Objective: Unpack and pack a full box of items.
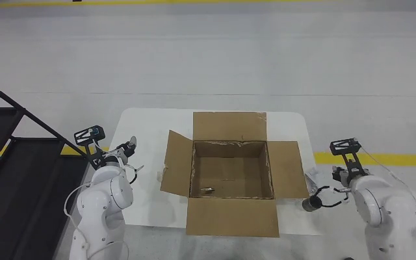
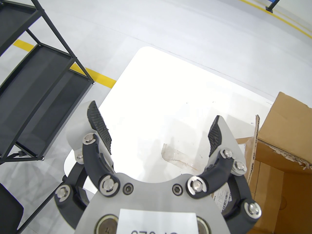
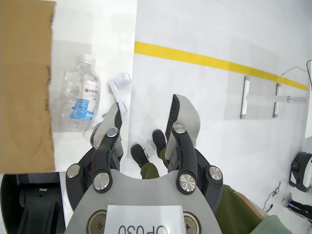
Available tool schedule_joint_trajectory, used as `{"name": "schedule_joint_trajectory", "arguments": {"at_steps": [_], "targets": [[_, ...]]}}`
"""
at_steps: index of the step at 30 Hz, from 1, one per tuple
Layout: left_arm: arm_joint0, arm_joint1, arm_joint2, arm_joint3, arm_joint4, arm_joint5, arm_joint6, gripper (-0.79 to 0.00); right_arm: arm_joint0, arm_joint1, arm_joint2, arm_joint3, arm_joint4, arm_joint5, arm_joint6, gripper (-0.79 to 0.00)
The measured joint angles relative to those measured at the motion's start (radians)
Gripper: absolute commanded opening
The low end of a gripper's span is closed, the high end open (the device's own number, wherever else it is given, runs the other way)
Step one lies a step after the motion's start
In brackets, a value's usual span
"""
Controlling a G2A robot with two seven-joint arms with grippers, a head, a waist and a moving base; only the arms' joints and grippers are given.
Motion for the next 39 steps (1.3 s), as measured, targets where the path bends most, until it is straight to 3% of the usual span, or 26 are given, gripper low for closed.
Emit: {"name": "schedule_joint_trajectory", "arguments": {"at_steps": [5,9,16,22,39], "targets": [[0.000,0.000,0.000,0.000,0.000,0.000,0.000,0.000,-0.096,-0.004,-0.027,-0.173,0.104,-0.052,-0.050,-0.785],[0.000,0.000,0.000,0.000,0.000,0.000,0.000,0.000,-0.143,-0.007,-0.113,-0.217,0.134,-0.092,-0.083,-0.785],[0.000,0.000,0.000,0.000,0.000,0.000,0.000,0.000,-0.038,-0.021,-0.343,-0.102,0.217,-0.039,-0.071,-0.785],[0.000,0.000,0.000,0.000,0.000,0.000,0.000,0.000,0.079,-0.037,-0.490,-0.008,0.163,0.059,-0.081,-0.785],[0.000,0.000,0.000,0.000,0.000,0.000,0.000,0.000,0.088,-0.039,-0.509,0.015,0.160,0.066,-0.091,-0.785]]}}
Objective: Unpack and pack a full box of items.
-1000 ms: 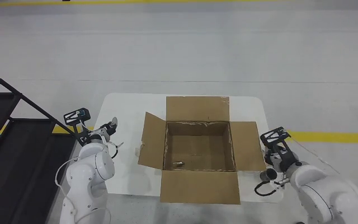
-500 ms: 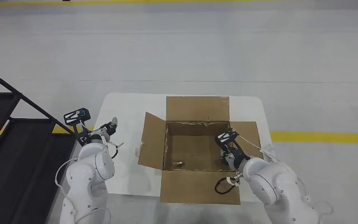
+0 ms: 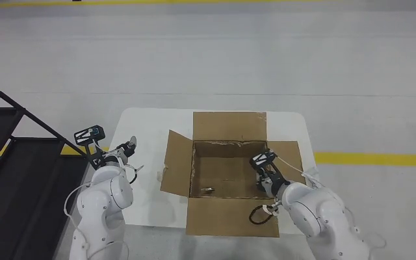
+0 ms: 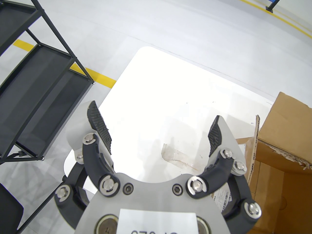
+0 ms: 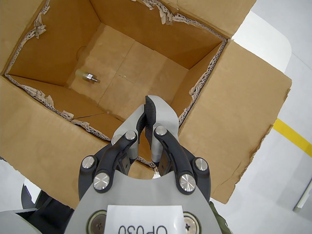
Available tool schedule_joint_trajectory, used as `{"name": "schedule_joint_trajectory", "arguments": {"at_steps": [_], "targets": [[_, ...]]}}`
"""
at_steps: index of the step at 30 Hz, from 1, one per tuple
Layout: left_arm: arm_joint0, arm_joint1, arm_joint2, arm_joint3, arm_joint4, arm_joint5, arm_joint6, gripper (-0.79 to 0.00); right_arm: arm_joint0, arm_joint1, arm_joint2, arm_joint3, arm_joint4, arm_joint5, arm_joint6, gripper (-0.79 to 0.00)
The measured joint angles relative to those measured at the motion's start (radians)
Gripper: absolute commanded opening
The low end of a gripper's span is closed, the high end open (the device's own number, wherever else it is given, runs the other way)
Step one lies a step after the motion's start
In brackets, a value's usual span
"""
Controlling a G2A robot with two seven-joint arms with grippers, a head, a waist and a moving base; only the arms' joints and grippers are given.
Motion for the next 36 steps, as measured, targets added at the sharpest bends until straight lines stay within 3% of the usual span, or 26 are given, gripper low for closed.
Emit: {"name": "schedule_joint_trajectory", "arguments": {"at_steps": [6,11,15,16,17,23,28,29,30,31,34,36], "targets": [[0.000,0.000,0.000,0.000,0.000,0.000,0.000,0.000,0.127,-0.029,-0.172,0.044,-0.035,0.102,0.086,-0.785],[0.000,0.000,0.000,0.000,0.000,0.000,0.000,0.000,0.319,-0.085,-0.387,0.185,-0.062,0.259,0.223,-0.785],[0.000,0.000,0.000,0.000,0.000,0.000,0.000,0.000,0.440,-0.135,-0.513,0.330,-0.028,0.346,0.252,-0.767],[0.000,0.000,0.000,0.000,0.000,0.000,0.000,0.000,0.467,-0.148,-0.540,0.374,-0.018,0.365,0.244,-0.643],[0.000,0.000,0.000,0.000,0.000,0.000,0.000,0.000,0.485,-0.157,-0.556,0.406,-0.009,0.376,0.237,-0.573],[0.000,0.000,0.000,0.000,0.000,0.000,0.000,0.000,0.563,-0.207,-0.620,0.575,0.041,0.409,0.200,-0.446],[0.000,0.000,0.000,0.000,0.000,0.000,0.000,0.000,0.588,-0.232,-0.639,0.665,0.065,0.413,0.176,-0.419],[0.000,0.000,0.000,0.000,0.000,0.000,0.000,0.000,0.590,-0.236,-0.641,0.678,0.068,0.413,0.171,-0.323],[0.000,0.000,0.000,0.000,0.000,0.000,0.000,0.000,0.592,-0.239,-0.643,0.689,0.071,0.412,0.167,-0.120],[0.000,0.000,0.000,0.000,0.000,0.000,0.000,0.000,0.595,-0.243,-0.643,0.701,0.078,0.410,0.166,-0.065],[0.000,0.000,0.000,0.000,0.000,0.000,0.000,0.000,0.601,-0.251,-0.639,0.720,0.093,0.403,0.160,-0.006],[0.000,0.000,0.000,0.000,0.000,0.000,0.000,0.000,0.602,-0.255,-0.637,0.731,0.100,0.397,0.155,-0.022]]}}
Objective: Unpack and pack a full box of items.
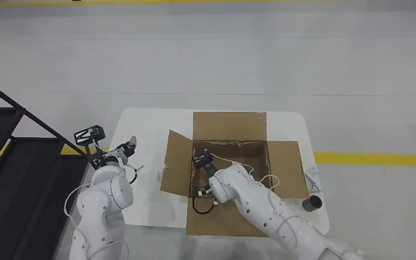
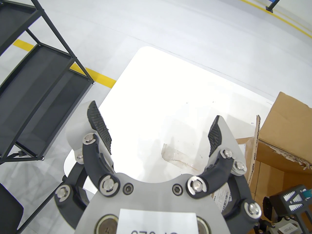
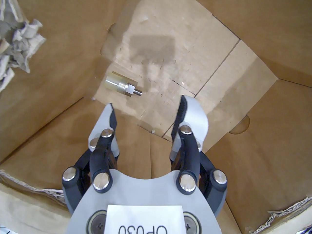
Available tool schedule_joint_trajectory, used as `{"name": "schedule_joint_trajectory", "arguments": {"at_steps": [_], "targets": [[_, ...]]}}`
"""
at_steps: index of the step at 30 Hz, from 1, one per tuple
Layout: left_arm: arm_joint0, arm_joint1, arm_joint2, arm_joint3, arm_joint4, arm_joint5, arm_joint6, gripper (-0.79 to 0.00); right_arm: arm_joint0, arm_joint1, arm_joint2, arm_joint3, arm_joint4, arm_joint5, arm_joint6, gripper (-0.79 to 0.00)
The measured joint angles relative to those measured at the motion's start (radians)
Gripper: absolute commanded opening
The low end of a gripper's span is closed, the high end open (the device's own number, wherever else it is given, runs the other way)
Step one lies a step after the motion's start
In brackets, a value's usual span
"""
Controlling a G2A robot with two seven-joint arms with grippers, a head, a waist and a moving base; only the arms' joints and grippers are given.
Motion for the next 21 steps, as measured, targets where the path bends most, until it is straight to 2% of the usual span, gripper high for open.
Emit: {"name": "schedule_joint_trajectory", "arguments": {"at_steps": [1,6,12,13,14,18,21], "targets": [[0.000,0.000,0.000,0.000,0.000,0.000,0.000,0.000,0.000,-0.003,0.000,0.008,0.006,-0.006,-0.005,-0.043],[0.000,0.000,0.000,0.000,0.000,0.000,0.000,0.000,-0.002,-0.017,-0.008,0.053,0.022,-0.023,-0.038,-0.015],[0.000,0.000,0.000,0.000,0.000,0.000,0.000,0.000,0.012,-0.039,-0.022,0.122,0.029,-0.021,-0.071,-0.065],[0.000,0.000,0.000,0.000,0.000,0.000,0.000,0.000,0.016,-0.043,-0.026,0.134,0.026,-0.019,-0.074,-0.175],[0.000,0.000,0.000,0.000,0.000,0.000,0.000,0.000,0.019,-0.047,-0.030,0.144,0.024,-0.018,-0.076,-0.228],[0.000,0.000,0.000,0.000,0.000,0.000,0.000,0.000,0.036,-0.067,-0.049,0.190,0.017,-0.008,-0.083,-0.252],[0.000,0.000,0.000,0.000,0.000,0.000,0.000,0.000,0.047,-0.080,-0.063,0.219,0.013,-0.006,-0.087,-0.219]]}}
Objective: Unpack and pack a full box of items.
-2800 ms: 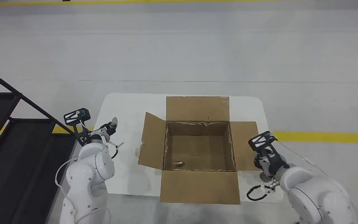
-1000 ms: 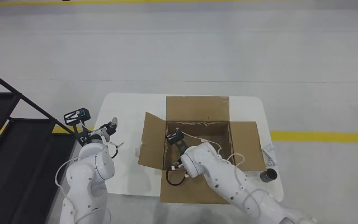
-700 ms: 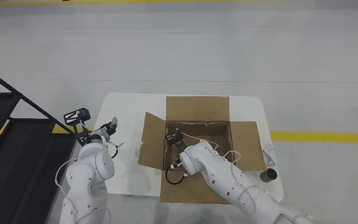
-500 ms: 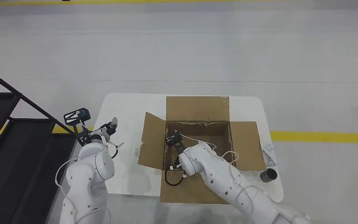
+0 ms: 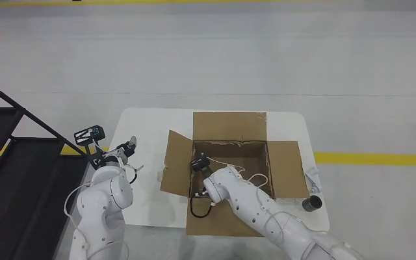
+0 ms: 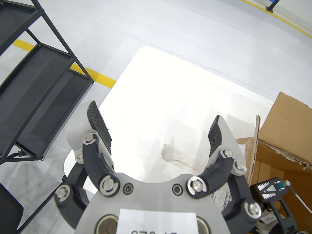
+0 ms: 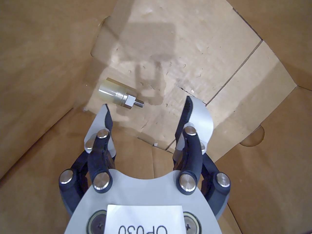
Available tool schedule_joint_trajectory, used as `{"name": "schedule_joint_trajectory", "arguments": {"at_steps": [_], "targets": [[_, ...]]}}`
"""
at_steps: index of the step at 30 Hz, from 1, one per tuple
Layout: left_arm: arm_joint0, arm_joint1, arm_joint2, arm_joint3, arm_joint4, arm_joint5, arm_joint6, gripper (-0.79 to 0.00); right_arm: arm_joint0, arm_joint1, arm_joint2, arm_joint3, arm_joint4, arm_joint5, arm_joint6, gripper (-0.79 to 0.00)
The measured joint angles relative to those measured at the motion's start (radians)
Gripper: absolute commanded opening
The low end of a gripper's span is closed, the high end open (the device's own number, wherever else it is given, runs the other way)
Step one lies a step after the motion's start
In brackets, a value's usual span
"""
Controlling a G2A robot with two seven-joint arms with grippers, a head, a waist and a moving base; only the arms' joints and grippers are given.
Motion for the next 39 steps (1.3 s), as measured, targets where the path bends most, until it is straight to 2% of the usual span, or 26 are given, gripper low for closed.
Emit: {"name": "schedule_joint_trajectory", "arguments": {"at_steps": [2,15,16,18,21,28,39], "targets": [[0.000,0.000,0.000,0.000,0.000,0.000,0.000,0.000,0.007,-0.011,-0.010,0.018,-0.002,0.003,-0.001,-0.237],[0.000,0.000,0.000,0.000,0.000,0.000,0.000,0.000,0.016,-0.052,-0.011,0.089,0.013,0.000,-0.045,-0.169],[0.000,0.000,0.000,0.000,0.000,0.000,0.000,0.000,0.011,-0.052,-0.004,0.087,0.013,0.004,-0.057,-0.160],[0.000,0.000,0.000,0.000,0.000,0.000,0.000,0.000,0.002,-0.051,0.008,0.079,0.016,0.010,-0.075,-0.077],[0.000,0.000,0.000,0.000,0.000,0.000,0.000,0.000,-0.017,-0.048,0.024,0.053,0.009,0.021,-0.094,-0.123],[0.000,0.000,0.000,0.000,0.000,0.000,0.000,0.000,-0.063,-0.022,0.094,-0.045,-0.023,0.020,-0.080,-0.120],[0.000,0.000,0.000,0.000,0.000,0.000,0.000,0.000,-0.064,-0.021,0.096,-0.047,-0.025,0.018,-0.077,-0.120]]}}
